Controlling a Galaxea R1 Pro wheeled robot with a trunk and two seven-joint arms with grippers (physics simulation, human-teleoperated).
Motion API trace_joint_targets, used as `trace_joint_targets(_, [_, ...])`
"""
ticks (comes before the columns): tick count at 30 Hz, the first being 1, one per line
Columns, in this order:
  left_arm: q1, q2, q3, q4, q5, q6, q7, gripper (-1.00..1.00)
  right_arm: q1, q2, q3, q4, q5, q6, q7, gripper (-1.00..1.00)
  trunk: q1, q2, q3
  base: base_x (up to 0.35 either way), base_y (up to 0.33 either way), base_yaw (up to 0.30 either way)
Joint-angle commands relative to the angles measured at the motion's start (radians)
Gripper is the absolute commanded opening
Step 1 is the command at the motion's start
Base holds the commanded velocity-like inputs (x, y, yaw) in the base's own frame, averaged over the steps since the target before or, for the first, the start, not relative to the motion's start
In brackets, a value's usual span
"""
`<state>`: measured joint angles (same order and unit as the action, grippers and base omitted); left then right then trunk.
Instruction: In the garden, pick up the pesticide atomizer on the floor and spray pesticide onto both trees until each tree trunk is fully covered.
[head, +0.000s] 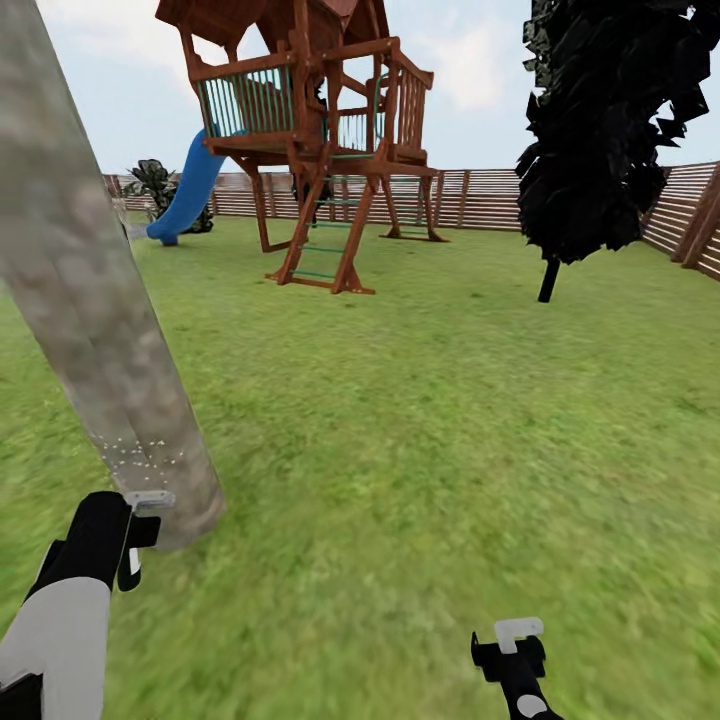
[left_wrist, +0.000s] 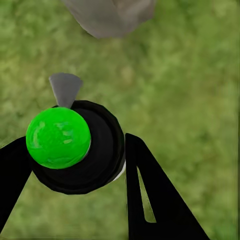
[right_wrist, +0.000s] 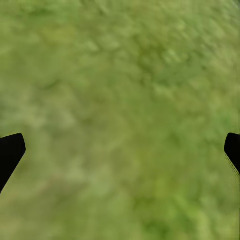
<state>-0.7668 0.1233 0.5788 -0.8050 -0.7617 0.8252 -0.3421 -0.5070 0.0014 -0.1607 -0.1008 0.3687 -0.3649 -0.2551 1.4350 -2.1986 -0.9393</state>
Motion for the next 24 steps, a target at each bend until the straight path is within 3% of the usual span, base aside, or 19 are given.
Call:
trace_joint_targets(1, [-0.004,-0.002,0.002,0.003,-0.013,0.002,-0.009,-1.00,0.000,0.000,-0.008,0.001,0.010,-0.003,-0.003,1.00,0.000,0.000,-0.001,0.155,-0.241,0.277])
trace_joint_targets(8, [-0.044,-0.010,-0.024,-0.014,-0.012,0.015,-0.012,-1.00,0.000,0.000,-0.008,0.001,0.010,-0.002,-0.003,1.00,0.000,0.000,-0.001,0.161,-0.239,0.277])
trace_joint_targets(9, [-0.050,-0.012,-0.024,-0.060,-0.012,0.018,-0.016,-1.00,-0.001,0.000,-0.008,0.001,0.010,-0.002,-0.003,1.00,0.000,0.000,-0.001,0.198,-0.173,0.277])
trace_joint_targets(11, [-0.066,-0.043,-0.027,-0.093,-0.012,0.022,-0.018,-1.00,0.000,0.000,-0.008,0.001,0.010,-0.002,-0.003,1.00,0.000,0.000,-0.001,0.023,-0.020,0.277])
trace_joint_targets(15, [-0.137,-0.047,-0.025,-0.094,-0.011,0.101,-0.021,-1.00,0.000,0.000,-0.008,0.000,0.010,-0.002,-0.003,1.00,0.000,0.000,-0.001,0.003,-0.002,0.219])
trace_joint_targets(20, [-0.137,-0.048,-0.026,-0.094,-0.011,0.119,-0.019,-1.00,0.000,-0.004,-0.008,0.001,0.010,-0.002,-0.003,1.00,0.000,0.000,-0.001,0.006,-0.019,0.013])
trace_joint_targets(24, [-0.131,-0.050,-0.030,-0.092,-0.014,0.118,-0.015,-1.00,0.000,-0.012,-0.008,0.001,0.010,-0.002,-0.003,1.00,0.000,0.000,-0.001,0.077,-0.240,0.000])
